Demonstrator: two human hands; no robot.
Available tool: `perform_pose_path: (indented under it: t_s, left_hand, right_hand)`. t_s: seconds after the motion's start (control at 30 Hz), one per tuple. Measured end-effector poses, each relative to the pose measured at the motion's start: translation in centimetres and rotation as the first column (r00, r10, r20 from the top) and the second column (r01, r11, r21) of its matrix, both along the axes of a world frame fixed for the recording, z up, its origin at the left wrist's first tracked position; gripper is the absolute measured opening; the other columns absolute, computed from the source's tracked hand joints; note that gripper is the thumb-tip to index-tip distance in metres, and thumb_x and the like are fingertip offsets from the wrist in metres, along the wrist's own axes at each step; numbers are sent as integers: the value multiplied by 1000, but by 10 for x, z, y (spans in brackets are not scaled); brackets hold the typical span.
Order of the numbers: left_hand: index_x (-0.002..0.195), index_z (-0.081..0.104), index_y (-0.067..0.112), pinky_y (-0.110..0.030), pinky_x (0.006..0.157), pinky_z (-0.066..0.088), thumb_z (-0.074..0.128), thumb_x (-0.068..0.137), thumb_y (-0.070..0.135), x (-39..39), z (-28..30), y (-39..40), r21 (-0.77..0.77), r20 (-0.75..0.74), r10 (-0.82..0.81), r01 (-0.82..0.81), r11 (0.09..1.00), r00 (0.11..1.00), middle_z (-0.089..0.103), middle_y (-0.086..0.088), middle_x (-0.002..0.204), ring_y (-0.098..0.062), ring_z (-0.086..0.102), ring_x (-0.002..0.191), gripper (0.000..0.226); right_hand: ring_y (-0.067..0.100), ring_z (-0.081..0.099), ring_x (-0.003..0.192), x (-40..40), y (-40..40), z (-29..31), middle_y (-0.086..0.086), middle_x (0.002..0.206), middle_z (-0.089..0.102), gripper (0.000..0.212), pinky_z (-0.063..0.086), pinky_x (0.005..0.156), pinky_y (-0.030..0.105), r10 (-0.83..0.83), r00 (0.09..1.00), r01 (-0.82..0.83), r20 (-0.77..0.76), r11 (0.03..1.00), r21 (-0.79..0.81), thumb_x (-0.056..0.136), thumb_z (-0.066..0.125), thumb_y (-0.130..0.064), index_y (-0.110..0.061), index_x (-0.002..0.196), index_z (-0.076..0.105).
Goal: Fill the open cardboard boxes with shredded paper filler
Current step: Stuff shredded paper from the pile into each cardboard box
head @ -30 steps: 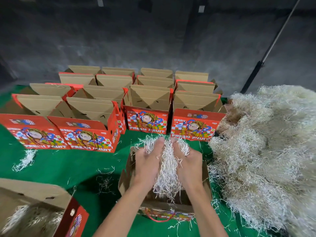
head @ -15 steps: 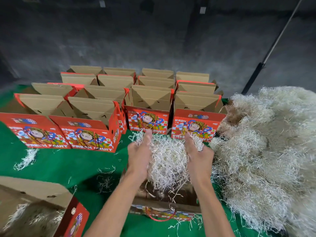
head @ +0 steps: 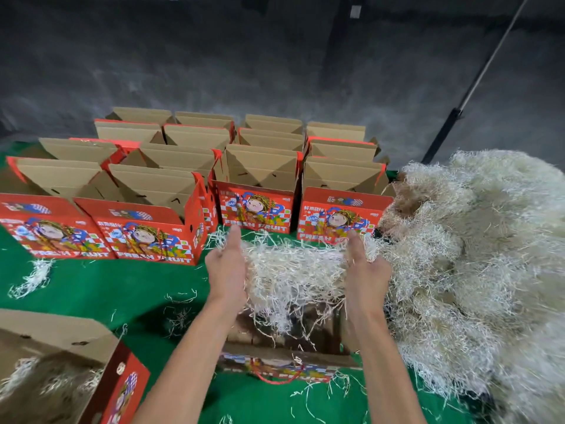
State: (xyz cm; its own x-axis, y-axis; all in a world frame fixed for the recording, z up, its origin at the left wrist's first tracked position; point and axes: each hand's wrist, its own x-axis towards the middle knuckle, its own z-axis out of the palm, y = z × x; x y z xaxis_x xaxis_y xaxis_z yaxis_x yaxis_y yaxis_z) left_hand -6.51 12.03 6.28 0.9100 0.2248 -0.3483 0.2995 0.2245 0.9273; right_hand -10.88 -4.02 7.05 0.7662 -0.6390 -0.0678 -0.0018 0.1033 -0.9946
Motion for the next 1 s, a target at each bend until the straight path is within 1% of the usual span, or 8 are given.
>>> perform_pose_path:
  t_s: [0.07, 0.1, 0.3, 0.43, 0.57, 0.63, 0.87, 1.0]
  left_hand:
    - [101, 47, 31, -28, 55, 34, 58, 84, 70, 8, 5, 13, -71, -50, 72, -75, 995, 996, 35, 8, 56, -8, 29, 46, 44]
    - [104, 47, 30, -27, 56, 32, 58, 87, 67, 9, 2, 14, -76, -52, 93, -97, 992, 994, 34, 9, 59, -7, 30, 50, 42]
    - [102, 44, 33, -30, 56, 30, 57, 83, 73, 4, -6, 25, -57, -137, 50, -58, 997, 989, 41, 7, 61, -11, 39, 54, 46]
    - [79, 35, 34, -34, 60, 34, 57, 86, 70, 0, -8, 29, 34, -95, 75, -72, 997, 993, 38, 7, 73, -11, 36, 62, 43]
    - [82, 37, 29, -29, 47, 36, 53, 84, 75, -4, -10, 32, 149, -35, 73, -67, 987, 997, 39, 8, 68, -8, 38, 52, 49]
    - [87, 40, 25, -23, 37, 33, 50, 85, 76, -9, -19, 15, 160, -20, -2, 6, 987, 1000, 36, 7, 60, -6, 33, 38, 52]
    - [122, 45, 18, -34, 79, 47, 51, 93, 62, 6, -18, 54, 67, -133, 138, -130, 989, 981, 42, 11, 69, -7, 44, 62, 52]
    - [89, 49, 15, -26, 48, 35, 47, 94, 63, -21, -31, 13, 131, -97, -48, 60, 990, 994, 31, 8, 40, -8, 28, 34, 48]
  right_hand:
    - [-3, 37, 42, -1, -8, 1, -12, 40, 31, 76, 44, 44, 13, -71, 997, 72, -6, 997, 15, 87, 68, -54, -3, 111, 18]
    - [-2, 32, 39, -1, -7, 0, -13, 39, 29, 52, 37, 76, 19, -88, 996, 88, -20, 995, -37, 88, 67, -55, -11, 74, 44]
    - [11, 18, 47, -2, -10, -2, -23, 51, 32, 65, 46, 72, 18, -46, 999, 46, 12, 999, 1, 87, 68, -56, 2, 72, 45]
    - [10, 29, 40, -5, -5, -6, -20, 44, 42, 71, 29, 33, 26, -34, 999, 34, 2, 997, -63, 83, 69, -60, -14, 100, 17]
    - [8, 28, 56, -10, -1, -10, -20, 60, 29, 66, 44, 80, 28, -64, 997, 66, 39, 996, -57, 89, 68, -52, 11, 95, 49]
    - [2, 21, 46, -11, 15, -16, -18, 55, 28, 47, 25, 40, 17, -31, 998, 38, 55, 988, -147, 91, 65, -53, -11, 71, 56]
    - [5, 29, 28, -18, -28, -19, -15, 36, 44, 48, 17, 29, 14, -150, 988, 153, 39, 901, -406, 96, 64, -42, -23, 58, 43]
    - [4, 30, 30, -17, 2, -36, -14, 37, 44, 46, 19, 30, 15, 81, 996, -84, -26, 897, -435, 98, 62, -37, -24, 56, 47]
